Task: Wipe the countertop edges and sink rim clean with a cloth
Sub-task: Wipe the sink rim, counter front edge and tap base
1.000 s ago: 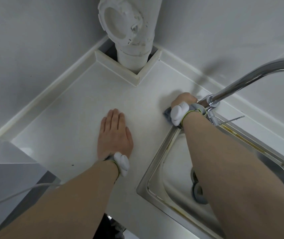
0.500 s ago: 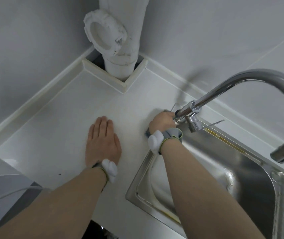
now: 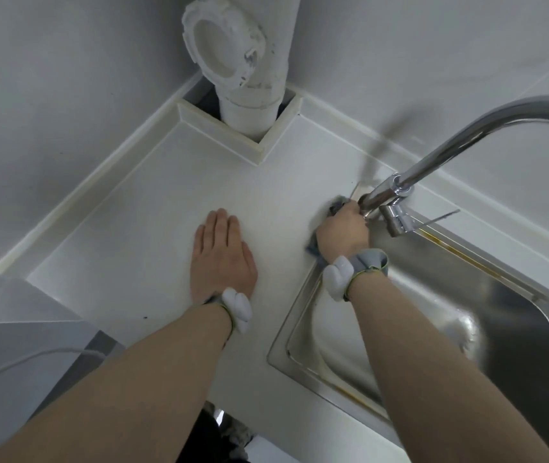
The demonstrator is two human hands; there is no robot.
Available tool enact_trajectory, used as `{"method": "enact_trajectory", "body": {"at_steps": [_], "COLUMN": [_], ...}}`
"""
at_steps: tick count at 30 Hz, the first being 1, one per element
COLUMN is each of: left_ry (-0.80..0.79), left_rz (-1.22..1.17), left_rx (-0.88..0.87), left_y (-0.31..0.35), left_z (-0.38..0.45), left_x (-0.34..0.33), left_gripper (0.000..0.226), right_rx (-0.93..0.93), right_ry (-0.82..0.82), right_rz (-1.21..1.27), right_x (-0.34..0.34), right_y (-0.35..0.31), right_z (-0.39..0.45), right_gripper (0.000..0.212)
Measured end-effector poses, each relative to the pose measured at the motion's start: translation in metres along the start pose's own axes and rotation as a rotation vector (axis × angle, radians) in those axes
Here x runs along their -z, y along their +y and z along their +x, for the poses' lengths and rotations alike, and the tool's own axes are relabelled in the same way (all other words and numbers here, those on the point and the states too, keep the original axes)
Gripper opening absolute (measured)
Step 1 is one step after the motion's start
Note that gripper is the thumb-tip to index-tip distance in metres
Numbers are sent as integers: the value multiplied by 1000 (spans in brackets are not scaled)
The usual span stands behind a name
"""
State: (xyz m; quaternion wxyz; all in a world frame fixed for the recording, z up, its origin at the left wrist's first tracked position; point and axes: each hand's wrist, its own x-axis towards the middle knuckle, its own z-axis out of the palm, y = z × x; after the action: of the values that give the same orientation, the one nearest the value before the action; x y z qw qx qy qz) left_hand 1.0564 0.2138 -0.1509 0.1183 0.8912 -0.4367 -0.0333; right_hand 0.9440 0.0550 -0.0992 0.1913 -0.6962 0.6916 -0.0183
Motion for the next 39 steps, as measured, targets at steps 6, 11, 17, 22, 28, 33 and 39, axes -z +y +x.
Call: {"method": "enact_trajectory", "body": {"at_steps": [6,11,17,22,28,33,39], "left_ry": [10,11,29,17,7,8,41], "left_rz": [-28,-42,-39,-20,-16,-11,-32], "left_rx": [-2,-3,0,4,6,-3,-21], "left_y": [1,4,6,6,4,-1,0], "left_z": [-1,0,0,2,5,-4,-2], "left_x": [0,1,0,0,2,-1,0], "left_gripper": [53,53,48,49,50,49,48], "right_rx": [216,177,26,-145,-59,174,228], "right_ry": [-17,28,31,41,46,-12,-58], "right_rz": [212,359,307,265,341,280,259], "right_x": [-23,-31,-14,0,-10,-32,-27], "right_y": [43,59,49,32,41,74,85], "right_z": [-95,-123,-61,-10,-50,-135,-141], "right_gripper": [43,46,43,45,49,48,47]}}
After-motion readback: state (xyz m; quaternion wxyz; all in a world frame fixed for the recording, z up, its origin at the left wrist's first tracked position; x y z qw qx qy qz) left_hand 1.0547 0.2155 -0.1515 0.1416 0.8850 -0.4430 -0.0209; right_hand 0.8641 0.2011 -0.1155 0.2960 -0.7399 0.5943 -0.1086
